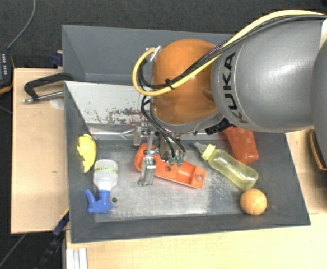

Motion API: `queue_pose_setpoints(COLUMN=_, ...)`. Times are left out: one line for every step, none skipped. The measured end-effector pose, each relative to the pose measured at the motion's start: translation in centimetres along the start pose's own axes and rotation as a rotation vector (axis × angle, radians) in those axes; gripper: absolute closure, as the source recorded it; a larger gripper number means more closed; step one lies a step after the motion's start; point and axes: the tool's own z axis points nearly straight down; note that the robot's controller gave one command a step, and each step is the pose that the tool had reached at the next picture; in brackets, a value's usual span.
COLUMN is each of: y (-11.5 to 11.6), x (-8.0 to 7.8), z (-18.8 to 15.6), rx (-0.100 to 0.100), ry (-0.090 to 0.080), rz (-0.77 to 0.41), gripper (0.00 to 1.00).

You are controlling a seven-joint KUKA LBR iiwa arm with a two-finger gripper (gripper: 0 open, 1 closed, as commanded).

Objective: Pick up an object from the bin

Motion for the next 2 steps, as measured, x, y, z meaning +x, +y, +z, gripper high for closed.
queue_pose_setpoints(y=-0.1, x=-0.2, z=-0.5, rx=-0.002, ry=-0.009, rz=0.003, gripper=0.00)
queue_pose_setpoints(y=-4.8, x=-1.6, z=7.4, rx=-0.002, ry=-0.008, rz=-0.016, gripper=0.00)
